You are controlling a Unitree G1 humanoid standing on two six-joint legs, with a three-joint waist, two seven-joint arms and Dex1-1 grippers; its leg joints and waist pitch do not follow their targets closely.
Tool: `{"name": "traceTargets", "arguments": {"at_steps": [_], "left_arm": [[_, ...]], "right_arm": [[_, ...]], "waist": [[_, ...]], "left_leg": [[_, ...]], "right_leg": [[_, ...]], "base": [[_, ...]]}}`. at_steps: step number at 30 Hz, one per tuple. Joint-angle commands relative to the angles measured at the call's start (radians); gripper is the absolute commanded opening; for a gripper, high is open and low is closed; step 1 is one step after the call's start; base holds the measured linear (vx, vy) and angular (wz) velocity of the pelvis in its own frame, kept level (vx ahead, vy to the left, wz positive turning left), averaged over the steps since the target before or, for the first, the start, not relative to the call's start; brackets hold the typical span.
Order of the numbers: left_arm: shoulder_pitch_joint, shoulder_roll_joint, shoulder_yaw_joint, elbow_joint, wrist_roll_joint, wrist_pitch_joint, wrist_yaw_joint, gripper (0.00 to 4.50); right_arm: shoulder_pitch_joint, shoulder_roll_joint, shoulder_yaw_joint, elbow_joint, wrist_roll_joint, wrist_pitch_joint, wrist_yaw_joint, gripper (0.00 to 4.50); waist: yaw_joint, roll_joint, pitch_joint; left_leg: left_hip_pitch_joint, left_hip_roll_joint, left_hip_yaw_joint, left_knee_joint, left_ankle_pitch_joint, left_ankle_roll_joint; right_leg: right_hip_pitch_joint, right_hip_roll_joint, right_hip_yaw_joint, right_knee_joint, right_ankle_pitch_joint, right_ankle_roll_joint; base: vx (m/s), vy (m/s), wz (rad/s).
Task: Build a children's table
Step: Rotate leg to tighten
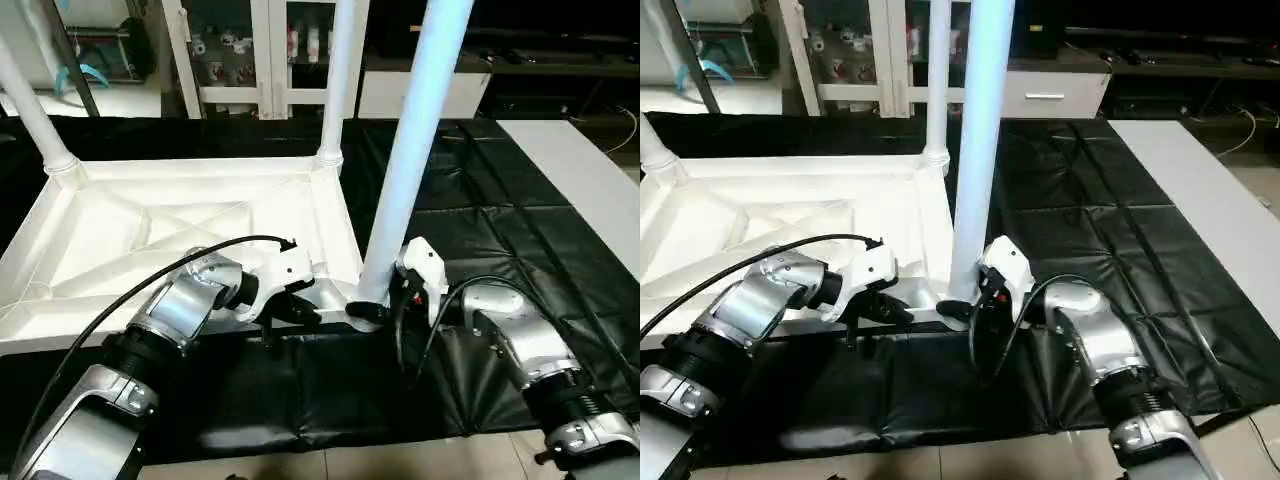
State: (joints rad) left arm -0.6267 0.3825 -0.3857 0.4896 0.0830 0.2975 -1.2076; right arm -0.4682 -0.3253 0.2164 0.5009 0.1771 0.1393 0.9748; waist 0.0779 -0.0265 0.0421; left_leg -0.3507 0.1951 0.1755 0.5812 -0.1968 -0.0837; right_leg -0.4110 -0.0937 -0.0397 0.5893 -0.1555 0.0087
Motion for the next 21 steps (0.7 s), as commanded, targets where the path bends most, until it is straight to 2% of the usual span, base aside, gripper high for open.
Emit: {"name": "traceTargets", "arguments": {"at_steps": [1,3,7,9,11,12,15,16,17,18,19,20,21], "left_arm": [[0.021,-0.020,-0.032,0.037,0.012,0.030,0.012,0.00],[0.002,-0.051,-0.013,0.073,0.013,0.036,0.066,0.00],[-0.040,-0.100,0.016,0.144,0.032,0.027,0.190,0.00],[-0.067,-0.128,0.032,0.181,0.039,0.030,0.254,0.00],[-0.074,-0.134,0.036,0.191,0.040,0.031,0.270,0.00],[-0.103,-0.161,0.054,0.232,0.045,0.039,0.335,0.00],[-0.135,-0.188,0.070,0.285,0.054,0.030,0.401,0.00],[-0.152,-0.203,0.079,0.310,0.057,0.019,0.430,0.00],[-0.152,-0.203,0.079,0.310,0.057,0.019,0.430,0.00],[-0.162,-0.213,0.086,0.324,0.055,0.012,0.442,0.00],[-0.163,-0.214,0.086,0.325,0.055,0.011,0.442,0.00],[-0.163,-0.215,0.086,0.324,0.054,0.012,0.441,0.00],[-0.162,-0.214,0.085,0.321,0.053,0.013,0.438,0.00]], "right_arm": [[-0.018,0.015,-0.023,0.019,-0.016,-0.008,-0.067,2.73],[-0.019,0.063,-0.057,0.042,-0.021,-0.009,-0.187,2.72],[-0.019,0.159,-0.107,0.074,-0.029,0.017,-0.397,2.70],[-0.026,0.210,-0.118,0.095,-0.054,0.023,-0.522,2.70],[-0.029,0.222,-0.118,0.101,-0.062,0.023,-0.551,2.70],[-0.046,0.274,-0.131,0.135,-0.084,0.029,-0.673,2.70],[-0.081,0.333,-0.156,0.186,-0.104,0.047,-0.833,2.69],[-0.103,0.378,-0.193,0.219,-0.129,0.046,-1.020,2.69],[-0.103,0.378,-0.193,0.219,-0.129,0.046,-1.020,2.69],[-0.115,0.410,-0.219,0.231,-0.162,0.035,-1.179,2.69],[-0.116,0.416,-0.221,0.230,-0.172,0.029,-1.209,2.69],[-0.118,0.419,-0.218,0.229,-0.181,0.020,-1.221,2.69],[-0.124,0.419,-0.214,0.231,-0.183,0.008,-1.212,2.69]], "waist": [[-0.003,0.000,-0.052],[-0.012,-0.006,-0.049],[-0.025,-0.008,-0.050],[-0.029,0.002,-0.050],[-0.034,-0.001,-0.051],[-0.038,0.002,-0.052],[-0.043,0.002,-0.056],[-0.043,0.002,-0.055],[-0.043,-0.002,-0.056],[-0.043,0.000,-0.059],[-0.042,0.001,-0.061],[-0.040,-0.003,-0.063],[-0.038,-0.001,-0.063]], "left_leg": [[-0.001,0.024,0.000,-0.078,-0.260,0.016],[0.001,0.023,-0.002,-0.079,-0.300,0.003],[0.000,0.021,-0.007,-0.081,-0.314,-0.012],[-0.002,0.021,-0.010,-0.083,-0.312,-0.020],[0.001,0.020,-0.009,-0.082,-0.323,-0.023],[-0.004,0.019,-0.008,-0.082,-0.318,-0.020],[-0.001,0.015,-0.008,-0.081,-0.301,-0.032],[-0.004,0.016,-0.007,-0.082,-0.288,-0.030],[-0.003,0.015,-0.005,-0.080,-0.273,-0.031],[-0.003,0.013,-0.005,-0.080,-0.246,-0.037],[-0.001,0.013,-0.004,-0.079,-0.235,-0.037],[-0.002,0.013,-0.001,-0.077,-0.208,-0.029],[-0.002,0.012,-0.001,-0.075,-0.193,-0.023]], "right_leg": [[0.045,-0.040,0.026,-0.066,-0.311,-0.215],[0.038,-0.039,0.026,-0.075,-0.392,-0.187],[0.033,-0.040,0.026,-0.081,-0.450,-0.159],[0.035,-0.040,0.025,-0.079,-0.436,-0.154],[0.031,-0.037,0.025,-0.080,-0.426,-0.155],[0.034,-0.035,0.026,-0.077,-0.388,-0.164],[0.032,-0.035,0.027,-0.073,-0.363,-0.174],[0.035,-0.035,0.027,-0.072,-0.336,-0.175],[0.033,-0.034,0.029,-0.071,-0.320,-0.175],[0.036,-0.032,0.028,-0.065,-0.275,-0.173],[0.035,-0.032,0.028,-0.062,-0.252,-0.176],[0.037,-0.030,0.028,-0.058,-0.198,-0.181],[0.040,-0.030,0.028,-0.054,-0.167,-0.185]], "base": [[0.000,0.000,0.00],[0.000,0.000,0.00],[0.000,0.000,0.00],[0.000,0.000,0.00],[0.000,0.000,0.00],[0.000,0.000,0.00],[0.000,0.000,0.00],[0.000,0.000,0.00],[0.000,0.000,0.00],[0.000,0.000,0.00],[0.000,0.000,0.00],[0.000,0.000,0.00],[0.000,0.000,0.00]]}}
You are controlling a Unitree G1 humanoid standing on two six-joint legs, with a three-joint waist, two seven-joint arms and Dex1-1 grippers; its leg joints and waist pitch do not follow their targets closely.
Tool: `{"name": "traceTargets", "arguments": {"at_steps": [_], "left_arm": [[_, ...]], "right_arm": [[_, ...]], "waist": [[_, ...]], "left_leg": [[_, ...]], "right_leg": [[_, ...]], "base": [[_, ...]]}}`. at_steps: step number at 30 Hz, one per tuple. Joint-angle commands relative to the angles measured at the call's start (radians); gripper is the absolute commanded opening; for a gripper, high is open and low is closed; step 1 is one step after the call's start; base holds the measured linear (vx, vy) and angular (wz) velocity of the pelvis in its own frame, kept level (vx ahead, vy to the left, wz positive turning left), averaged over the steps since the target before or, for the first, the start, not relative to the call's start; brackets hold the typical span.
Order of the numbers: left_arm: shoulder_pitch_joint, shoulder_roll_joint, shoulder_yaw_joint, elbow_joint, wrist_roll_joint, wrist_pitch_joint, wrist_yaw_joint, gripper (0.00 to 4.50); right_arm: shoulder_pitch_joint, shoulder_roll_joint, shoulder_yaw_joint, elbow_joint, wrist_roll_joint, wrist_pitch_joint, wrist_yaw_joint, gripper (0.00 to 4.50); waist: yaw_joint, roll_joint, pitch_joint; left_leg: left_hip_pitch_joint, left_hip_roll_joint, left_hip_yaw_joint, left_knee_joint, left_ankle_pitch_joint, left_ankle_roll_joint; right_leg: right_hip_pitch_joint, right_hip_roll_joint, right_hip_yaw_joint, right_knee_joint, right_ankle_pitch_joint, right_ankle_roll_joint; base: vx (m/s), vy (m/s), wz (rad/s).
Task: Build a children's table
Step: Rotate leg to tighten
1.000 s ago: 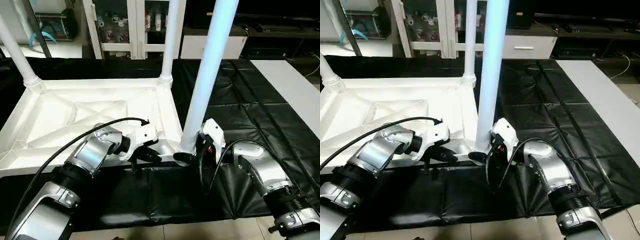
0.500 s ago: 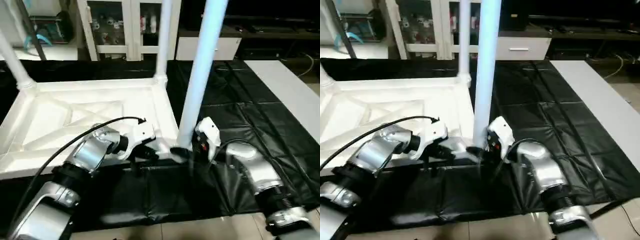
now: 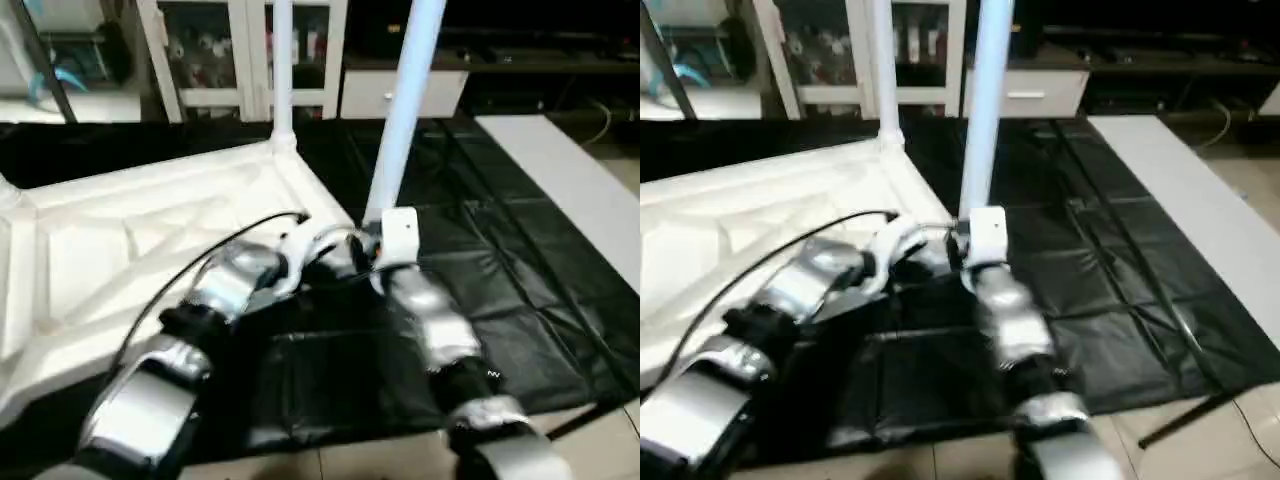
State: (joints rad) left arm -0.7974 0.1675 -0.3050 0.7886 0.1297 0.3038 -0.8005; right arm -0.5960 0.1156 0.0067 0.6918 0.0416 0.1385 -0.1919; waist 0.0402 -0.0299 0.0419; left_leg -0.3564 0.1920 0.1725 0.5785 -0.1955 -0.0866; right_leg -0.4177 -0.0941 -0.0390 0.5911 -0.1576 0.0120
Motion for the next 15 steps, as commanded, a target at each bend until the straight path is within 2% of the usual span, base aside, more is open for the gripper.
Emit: {"name": "traceTargets", "arguments": {"at_steps": [1,4,5,7,8,10,11,13,15], "left_arm": [[0.009,0.001,0.004,0.022,0.006,0.007,0.030,0.00],[0.014,0.011,0.003,0.026,0.006,-0.003,0.015,0.00],[0.018,0.019,0.001,0.024,0.006,-0.004,0.002,0.00],[0.018,0.024,-0.001,0.029,0.008,-0.010,-0.006,0.00],[0.018,0.024,-0.001,0.029,0.008,-0.010,-0.006,0.00],[0.024,0.033,-0.003,0.024,0.010,-0.016,-0.018,0.00],[0.027,0.037,-0.004,0.020,0.010,-0.018,-0.020,0.00],[0.037,0.048,-0.005,0.006,0.010,-0.017,-0.030,0.00],[0.046,0.058,-0.007,-0.010,0.009,-0.014,-0.041,0.00]], "right_arm": [[0.004,-0.022,-0.004,0.040,-0.048,0.009,-0.046,2.69],[-0.014,-0.016,-0.043,0.049,0.011,-0.043,0.021,2.69],[-0.001,-0.022,-0.044,0.015,0.025,-0.065,0.078,2.69],[0.019,-0.036,-0.023,-0.028,0.009,-0.073,0.093,2.69],[0.019,-0.036,-0.023,-0.028,0.009,-0.073,0.093,3.04],[0.048,-0.056,-0.011,-0.086,0.017,-0.066,0.120,3.39],[0.056,-0.065,-0.015,-0.101,0.024,-0.062,0.128,3.41],[0.073,-0.095,-0.029,-0.144,0.042,-0.058,0.163,3.48],[0.086,-0.130,-0.035,-0.181,0.056,-0.054,0.224,3.81]], "waist": [[0.001,0.003,-0.062],[0.002,0.008,-0.058],[0.001,0.007,-0.058],[0.001,0.008,-0.058],[0.002,0.005,-0.057],[0.005,0.004,-0.060],[0.006,0.000,-0.060],[0.008,0.000,-0.058],[0.009,-0.001,-0.056]], "left_leg": [[0.002,0.014,0.004,-0.072,-0.180,-0.004],[0.000,0.015,0.005,-0.073,-0.208,0.010],[0.000,0.015,0.005,-0.074,-0.232,0.012],[0.000,0.017,0.003,-0.075,-0.233,0.013],[-0.001,0.018,0.003,-0.075,-0.227,0.013],[-0.001,0.018,0.005,-0.072,-0.184,0.021],[-0.002,0.018,0.005,-0.071,-0.167,0.028],[-0.003,0.018,0.005,-0.072,-0.169,0.036],[-0.002,0.019,0.005,-0.072,-0.180,0.038]], "right_leg": [[0.049,-0.028,0.026,-0.053,-0.125,-0.195],[0.052,-0.031,0.027,-0.059,-0.154,-0.201],[0.052,-0.032,0.027,-0.062,-0.186,-0.197],[0.052,-0.033,0.027,-0.062,-0.197,-0.195],[0.053,-0.032,0.027,-0.063,-0.193,-0.194],[0.056,-0.032,0.027,-0.057,-0.142,-0.205],[0.057,-0.032,0.027,-0.054,-0.120,-0.211],[0.058,-0.033,0.027,-0.055,-0.129,-0.211],[0.058,-0.032,0.027,-0.058,-0.150,-0.207]], "base": [[0.000,0.000,0.00],[0.000,0.000,0.00],[0.000,0.000,0.00],[0.000,0.000,0.00],[0.000,0.000,0.00],[0.000,0.000,0.00],[0.000,0.000,0.00],[0.000,0.000,0.00],[0.000,0.000,0.00]]}}
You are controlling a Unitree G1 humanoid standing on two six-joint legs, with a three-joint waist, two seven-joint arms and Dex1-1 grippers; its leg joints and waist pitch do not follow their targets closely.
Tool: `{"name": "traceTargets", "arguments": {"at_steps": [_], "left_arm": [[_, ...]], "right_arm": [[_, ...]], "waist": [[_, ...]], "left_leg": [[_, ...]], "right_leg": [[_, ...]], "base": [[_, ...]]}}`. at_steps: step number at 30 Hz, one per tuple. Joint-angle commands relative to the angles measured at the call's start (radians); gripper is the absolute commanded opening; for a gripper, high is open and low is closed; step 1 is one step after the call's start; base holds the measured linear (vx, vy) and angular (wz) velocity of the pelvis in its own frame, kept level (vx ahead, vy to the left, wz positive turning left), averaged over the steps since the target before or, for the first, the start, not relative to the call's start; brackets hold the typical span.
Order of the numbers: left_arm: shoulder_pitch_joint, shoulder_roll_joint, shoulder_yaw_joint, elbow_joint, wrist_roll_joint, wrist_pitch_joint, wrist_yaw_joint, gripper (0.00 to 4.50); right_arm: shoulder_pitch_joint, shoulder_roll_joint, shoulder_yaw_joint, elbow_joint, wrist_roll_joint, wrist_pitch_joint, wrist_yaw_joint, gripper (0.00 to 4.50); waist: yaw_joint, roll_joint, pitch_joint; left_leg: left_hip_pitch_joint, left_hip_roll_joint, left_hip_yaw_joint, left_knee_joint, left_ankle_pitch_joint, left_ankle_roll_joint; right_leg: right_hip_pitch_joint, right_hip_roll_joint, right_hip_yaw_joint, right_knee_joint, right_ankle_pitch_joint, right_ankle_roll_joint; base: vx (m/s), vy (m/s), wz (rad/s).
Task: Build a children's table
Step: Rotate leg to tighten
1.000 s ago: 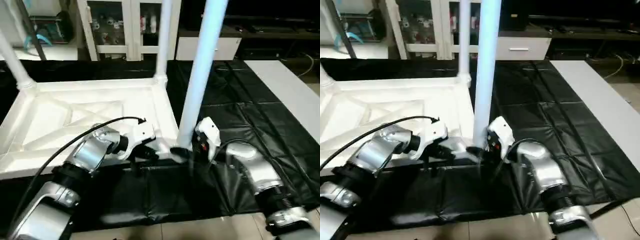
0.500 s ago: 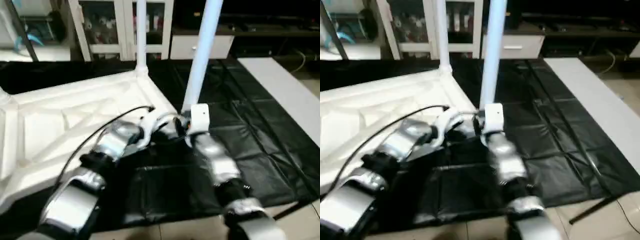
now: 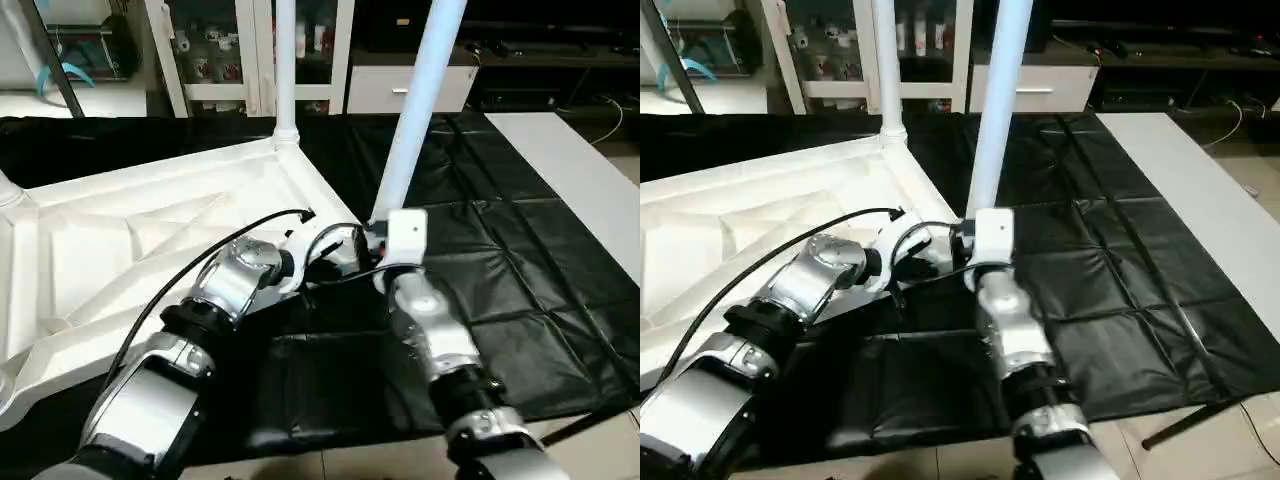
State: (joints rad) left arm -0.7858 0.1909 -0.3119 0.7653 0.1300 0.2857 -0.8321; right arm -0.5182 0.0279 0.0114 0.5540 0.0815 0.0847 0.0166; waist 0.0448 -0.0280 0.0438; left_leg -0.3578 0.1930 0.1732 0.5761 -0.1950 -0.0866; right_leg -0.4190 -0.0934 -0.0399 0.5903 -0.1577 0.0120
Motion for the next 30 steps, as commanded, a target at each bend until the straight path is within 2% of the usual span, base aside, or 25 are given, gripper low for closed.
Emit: {"name": "traceTargets", "arguments": {"at_steps": [1,2,4,7,11,12,14,17,19,20,21,23,25,26,27,28,30], "left_arm": [[0.044,0.046,-0.004,-0.001,0.009,0.005,-0.022,0.00],[0.048,0.050,-0.006,-0.006,0.008,0.007,-0.027,0.00],[0.052,0.059,-0.012,-0.017,0.009,0.013,-0.049,0.00],[0.058,0.074,-0.026,-0.032,0.013,0.011,-0.084,0.00],[0.102,0.109,-0.067,-0.123,-0.002,0.030,-0.204,0.00],[0.106,0.113,-0.071,-0.133,-0.005,0.032,-0.218,0.00],[0.121,0.126,-0.089,-0.166,-0.013,0.040,-0.266,0.00],[0.144,0.158,-0.133,-0.228,-0.020,0.067,-0.356,0.00],[0.145,0.162,-0.139,-0.239,-0.019,0.071,-0.368,0.00],[0.145,0.167,-0.139,-0.246,-0.019,0.074,-0.372,0.00],[0.145,0.170,-0.138,-0.251,-0.019,0.076,-0.374,0.00],[0.144,0.176,-0.139,-0.252,-0.018,0.075,-0.378,0.00],[0.143,0.189,-0.137,-0.263,-0.014,0.081,-0.387,0.00],[0.143,0.190,-0.137,-0.262,-0.013,0.081,-0.388,0.00],[0.143,0.189,-0.136,-0.260,-0.013,0.080,-0.386,0.00],[0.140,0.187,-0.136,-0.251,-0.008,0.079,-0.377,0.00],[0.140,0.185,-0.138,-0.249,-0.006,0.082,-0.375,0.00]], "right_arm": [[0.022,-0.090,-0.031,-0.067,0.010,-0.011,0.085,3.90],[0.028,-0.111,-0.026,-0.074,0.004,-0.019,0.107,3.90],[0.038,-0.162,-0.022,-0.086,0.036,0.009,0.220,4.25],[0.051,-0.249,0.010,-0.092,0.087,0.059,0.441,4.30],[0.061,-0.370,0.068,-0.063,0.130,0.065,0.777,4.30],[0.061,-0.377,0.073,-0.060,0.133,0.065,0.800,4.30],[0.055,-0.393,0.089,-0.036,0.128,0.045,0.852,4.30],[0.031,-0.413,0.113,0.008,0.130,0.026,0.950,4.30],[0.021,-0.423,0.122,0.015,0.140,0.031,1.003,4.30],[0.014,-0.430,0.131,0.020,0.135,0.030,1.024,4.30],[0.010,-0.435,0.136,0.024,0.131,0.029,1.036,4.30],[0.008,-0.438,0.147,0.026,0.124,0.025,1.052,4.30],[-0.005,-0.433,0.166,0.053,0.094,-0.004,1.086,4.30],[-0.011,-0.428,0.167,0.066,0.089,-0.012,1.084,4.30],[-0.013,-0.426,0.167,0.071,0.088,-0.014,1.084,4.30],[-0.028,-0.419,0.171,0.099,0.075,-0.034,1.075,4.30],[-0.037,-0.415,0.175,0.114,0.071,-0.040,1.080,4.30]], "waist": [[0.006,-0.002,-0.059],[0.007,0.005,-0.060],[0.011,-0.002,-0.060],[0.017,-0.003,-0.059],[0.019,-0.010,-0.057],[0.019,-0.010,-0.057],[0.018,-0.009,-0.058],[0.017,-0.004,-0.056],[0.019,-0.001,-0.056],[0.019,-0.004,-0.056],[0.022,-0.002,-0.058],[0.025,-0.002,-0.058],[0.025,-0.002,-0.058],[0.026,0.003,-0.058],[0.025,0.001,-0.058],[0.026,0.008,-0.058],[0.024,0.007,-0.058]], "left_leg": [[0.000,0.019,0.005,-0.069,-0.191,0.044],[0.000,0.020,0.004,-0.068,-0.184,0.042],[-0.001,0.020,0.005,-0.066,-0.171,0.052],[-0.002,0.021,0.006,-0.064,-0.170,0.076],[-0.007,0.025,0.005,-0.062,-0.181,0.093],[-0.009,0.025,0.005,-0.063,-0.184,0.090],[-0.007,0.026,0.004,-0.062,-0.179,0.083],[-0.003,0.030,0.003,-0.065,-0.214,0.067],[0.000,0.031,0.003,-0.065,-0.214,0.063],[0.001,0.030,0.004,-0.064,-0.211,0.063],[0.005,0.031,0.005,-0.062,-0.201,0.065],[0.002,0.030,0.005,-0.062,-0.190,0.067],[0.000,0.029,0.005,-0.061,-0.194,0.066],[0.002,0.029,0.004,-0.062,-0.202,0.061],[0.002,0.029,0.004,-0.062,-0.203,0.059],[0.003,0.029,0.004,-0.062,-0.210,0.052],[0.002,0.028,0.003,-0.063,-0.220,0.045]], "right_leg": [[0.059,-0.036,0.028,-0.060,-0.173,-0.207],[0.059,-0.034,0.028,-0.059,-0.161,-0.212],[0.061,-0.034,0.028,-0.056,-0.137,-0.223],[0.063,-0.034,0.027,-0.056,-0.136,-0.240],[0.065,-0.039,0.025,-0.057,-0.170,-0.252],[0.064,-0.040,0.025,-0.061,-0.204,-0.245],[0.062,-0.041,0.025,-0.060,-0.214,-0.247],[0.058,-0.041,0.024,-0.063,-0.254,-0.254],[0.056,-0.039,0.024,-0.062,-0.241,-0.261],[0.055,-0.038,0.024,-0.061,-0.230,-0.265],[0.054,-0.037,0.024,-0.056,-0.189,-0.280],[0.057,-0.037,0.023,-0.051,-0.164,-0.286],[0.058,-0.038,0.022,-0.051,-0.168,-0.286],[0.058,-0.040,0.023,-0.053,-0.178,-0.285],[0.058,-0.039,0.023,-0.054,-0.182,-0.284],[0.057,-0.039,0.023,-0.054,-0.184,-0.284],[0.059,-0.038,0.022,-0.054,-0.186,-0.285]], "base": [[0.000,0.000,0.00],[0.000,0.000,0.00],[0.000,0.000,0.00],[0.000,0.000,0.00],[0.000,0.000,0.00],[0.000,0.000,0.00],[0.000,0.000,0.00],[0.000,0.000,0.00],[0.000,0.000,0.00],[0.000,0.000,0.00],[0.000,0.000,0.00],[0.000,0.000,0.00],[0.000,0.000,0.00],[0.000,0.000,0.00],[0.000,0.000,0.00],[0.000,0.000,0.00],[0.000,0.000,0.00]]}}
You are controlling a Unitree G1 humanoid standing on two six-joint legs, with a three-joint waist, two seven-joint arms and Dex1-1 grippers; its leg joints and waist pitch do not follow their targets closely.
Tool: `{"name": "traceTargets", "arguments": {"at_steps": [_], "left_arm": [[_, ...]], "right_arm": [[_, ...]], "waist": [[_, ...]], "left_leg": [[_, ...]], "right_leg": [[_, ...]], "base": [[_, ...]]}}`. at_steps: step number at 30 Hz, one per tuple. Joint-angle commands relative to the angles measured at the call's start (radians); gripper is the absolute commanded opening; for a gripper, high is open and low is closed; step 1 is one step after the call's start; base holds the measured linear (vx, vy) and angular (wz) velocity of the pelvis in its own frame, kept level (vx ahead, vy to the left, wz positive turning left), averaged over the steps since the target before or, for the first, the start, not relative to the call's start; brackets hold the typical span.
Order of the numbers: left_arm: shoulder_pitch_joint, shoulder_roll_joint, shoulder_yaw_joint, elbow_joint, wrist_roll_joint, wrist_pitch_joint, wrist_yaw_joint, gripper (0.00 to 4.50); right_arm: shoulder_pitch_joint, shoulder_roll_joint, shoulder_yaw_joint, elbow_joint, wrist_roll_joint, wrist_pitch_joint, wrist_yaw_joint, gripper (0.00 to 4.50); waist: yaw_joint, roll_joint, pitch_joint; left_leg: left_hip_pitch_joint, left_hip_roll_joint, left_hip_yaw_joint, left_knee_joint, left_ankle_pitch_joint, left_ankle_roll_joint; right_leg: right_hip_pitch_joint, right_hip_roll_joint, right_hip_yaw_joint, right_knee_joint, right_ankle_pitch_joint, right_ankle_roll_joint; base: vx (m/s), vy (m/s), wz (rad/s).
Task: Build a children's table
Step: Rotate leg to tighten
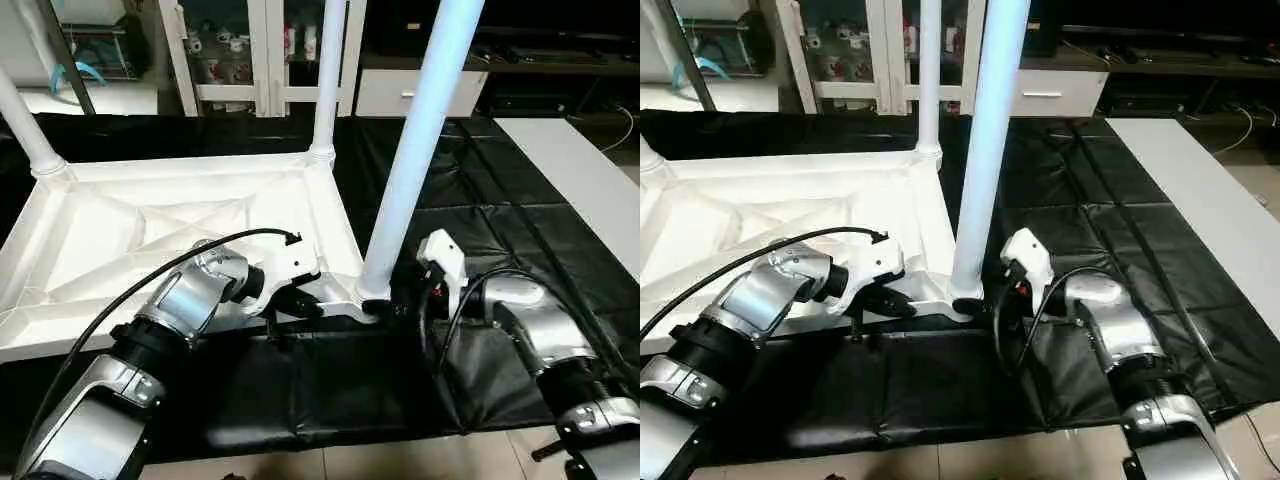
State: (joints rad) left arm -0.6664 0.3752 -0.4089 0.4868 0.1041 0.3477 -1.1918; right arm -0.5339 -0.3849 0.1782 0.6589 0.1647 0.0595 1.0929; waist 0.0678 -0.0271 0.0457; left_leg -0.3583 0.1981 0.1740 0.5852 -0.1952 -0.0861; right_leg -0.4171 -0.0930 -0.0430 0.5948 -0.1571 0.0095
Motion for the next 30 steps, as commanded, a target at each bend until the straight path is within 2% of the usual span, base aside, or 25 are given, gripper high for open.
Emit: {"name": "traceTargets", "arguments": {"at_steps": [1,3,8,9,10,12,13,20,21,22,25,26,27,28,29,30], "left_arm": [[0.021,0.000,-0.041,0.029,0.021,0.021,-0.015,0.00],[0.022,-0.002,-0.044,0.028,0.023,0.024,-0.015,0.00],[0.025,-0.006,-0.049,0.029,0.023,0.021,-0.009,0.00],[0.025,-0.006,-0.049,0.029,0.023,0.021,-0.009,0.00],[0.025,-0.006,-0.047,0.032,0.022,0.019,-0.008,0.00],[0.025,-0.006,-0.046,0.035,0.023,0.018,-0.007,0.00],[0.024,-0.007,-0.046,0.039,0.024,0.016,-0.006,0.00],[0.023,-0.008,-0.046,0.041,0.024,0.016,-0.005,0.00],[0.022,-0.009,-0.048,0.043,0.025,0.016,-0.006,0.00],[0.026,-0.014,-0.050,0.039,0.024,0.019,-0.006,0.00],[0.029,-0.034,-0.046,0.054,0.021,0.015,0.014,0.00],[0.026,-0.040,-0.040,0.062,0.020,0.016,0.026,0.00],[0.011,-0.071,-0.015,0.096,0.015,0.016,0.082,0.00],[0.011,-0.071,-0.015,0.096,0.015,0.016,0.082,0.00],[-0.006,-0.097,0.012,0.129,0.013,0.010,0.143,0.00],[-0.016,-0.111,0.026,0.149,0.011,0.010,0.174,0.00]], "right_arm": [[-0.023,-0.002,0.009,0.013,-0.012,-0.015,0.007,4.30],[-0.031,0.003,0.012,0.024,-0.016,-0.019,0.006,4.14],[-0.041,0.024,0.003,0.048,-0.016,-0.047,0.010,3.86],[-0.041,0.024,0.003,0.048,-0.016,-0.047,0.010,3.63],[-0.043,0.027,0.001,0.054,-0.015,-0.052,0.015,3.58],[-0.045,0.028,0.002,0.059,-0.018,-0.056,0.016,3.47],[-0.046,0.028,0.004,0.063,-0.020,-0.060,0.019,3.35],[-0.047,0.028,0.005,0.065,-0.022,-0.061,0.020,3.35],[-0.048,0.029,0.006,0.067,-0.023,-0.063,0.023,3.14],[-0.041,0.034,0.006,0.061,-0.021,-0.065,0.021,3.03],[-0.025,0.063,-0.020,0.055,-0.012,-0.076,-0.040,2.78],[-0.024,0.072,-0.030,0.057,-0.012,-0.081,-0.068,2.74],[-0.020,0.110,-0.068,0.065,-0.013,-0.091,-0.196,2.74],[-0.020,0.110,-0.068,0.065,-0.013,-0.091,-0.196,2.74],[-0.020,0.138,-0.094,0.073,-0.016,-0.088,-0.296,2.71],[-0.021,0.156,-0.111,0.077,-0.012,-0.076,-0.349,2.71]], "waist": [[0.002,0.006,-0.061],[0.002,0.008,-0.062],[0.002,0.003,-0.063],[0.002,0.003,-0.063],[0.002,0.007,-0.062],[0.001,0.005,-0.062],[0.000,0.012,-0.062],[-0.001,0.010,-0.062],[-0.001,0.009,-0.062],[-0.001,0.017,-0.062],[-0.004,0.015,-0.061],[-0.006,0.013,-0.059],[-0.009,0.012,-0.056],[-0.009,0.012,-0.054],[-0.011,0.008,-0.056],[-0.014,0.008,-0.055]], "left_leg": [[0.002,0.023,0.002,-0.072,-0.220,0.045],[0.003,0.023,0.002,-0.070,-0.208,0.047],[0.003,0.024,0.003,-0.070,-0.200,0.057],[0.003,0.024,0.003,-0.070,-0.200,0.057],[0.004,0.024,0.003,-0.070,-0.204,0.057],[0.003,0.023,0.003,-0.070,-0.208,0.054],[0.004,0.023,0.003,-0.070,-0.213,0.052],[0.005,0.023,0.002,-0.072,-0.232,0.046],[0.005,0.024,0.002,-0.072,-0.232,0.046],[0.006,0.024,0.001,-0.072,-0.231,0.045],[0.004,0.023,0.003,-0.072,-0.236,0.044],[0.003,0.022,0.002,-0.074,-0.255,0.039],[0.004,0.021,0.002,-0.076,-0.275,0.030],[0.006,0.020,0.001,-0.077,-0.287,0.022],[0.006,0.019,-0.001,-0.078,-0.300,0.013],[0.007,0.018,-0.003,-0.080,-0.311,0.003]], "right_leg": [[0.058,-0.038,0.025,-0.058,-0.186,-0.283],[0.058,-0.038,0.025,-0.055,-0.162,-0.288],[0.058,-0.038,0.025,-0.054,-0.152,-0.295],[0.058,-0.038,0.025,-0.054,-0.152,-0.295],[0.057,-0.037,0.025,-0.054,-0.159,-0.293],[0.058,-0.038,0.025,-0.055,-0.164,-0.294],[0.057,-0.036,0.025,-0.057,-0.161,-0.293],[0.057,-0.037,0.025,-0.058,-0.186,-0.286],[0.058,-0.037,0.025,-0.058,-0.186,-0.286],[0.057,-0.036,0.026,-0.057,-0.180,-0.288],[0.057,-0.036,0.026,-0.060,-0.181,-0.288],[0.057,-0.036,0.025,-0.063,-0.211,-0.279],[0.053,-0.036,0.026,-0.068,-0.259,-0.265],[0.053,-0.037,0.025,-0.071,-0.292,-0.255],[0.052,-0.039,0.025,-0.074,-0.343,-0.235],[0.048,-0.038,0.024,-0.079,-0.383,-0.214]], "base": [[0.000,0.000,0.00],[0.000,0.000,0.00],[0.000,0.000,0.00],[0.000,0.000,0.00],[0.000,0.000,0.00],[0.000,0.000,0.00],[0.000,0.000,0.00],[0.000,0.000,0.00],[0.000,0.000,0.00],[0.000,0.000,0.00],[0.000,0.000,0.00],[0.000,0.000,0.00],[0.000,0.000,0.00],[0.000,0.000,0.00],[0.000,0.000,0.00],[0.000,0.000,0.00]]}}
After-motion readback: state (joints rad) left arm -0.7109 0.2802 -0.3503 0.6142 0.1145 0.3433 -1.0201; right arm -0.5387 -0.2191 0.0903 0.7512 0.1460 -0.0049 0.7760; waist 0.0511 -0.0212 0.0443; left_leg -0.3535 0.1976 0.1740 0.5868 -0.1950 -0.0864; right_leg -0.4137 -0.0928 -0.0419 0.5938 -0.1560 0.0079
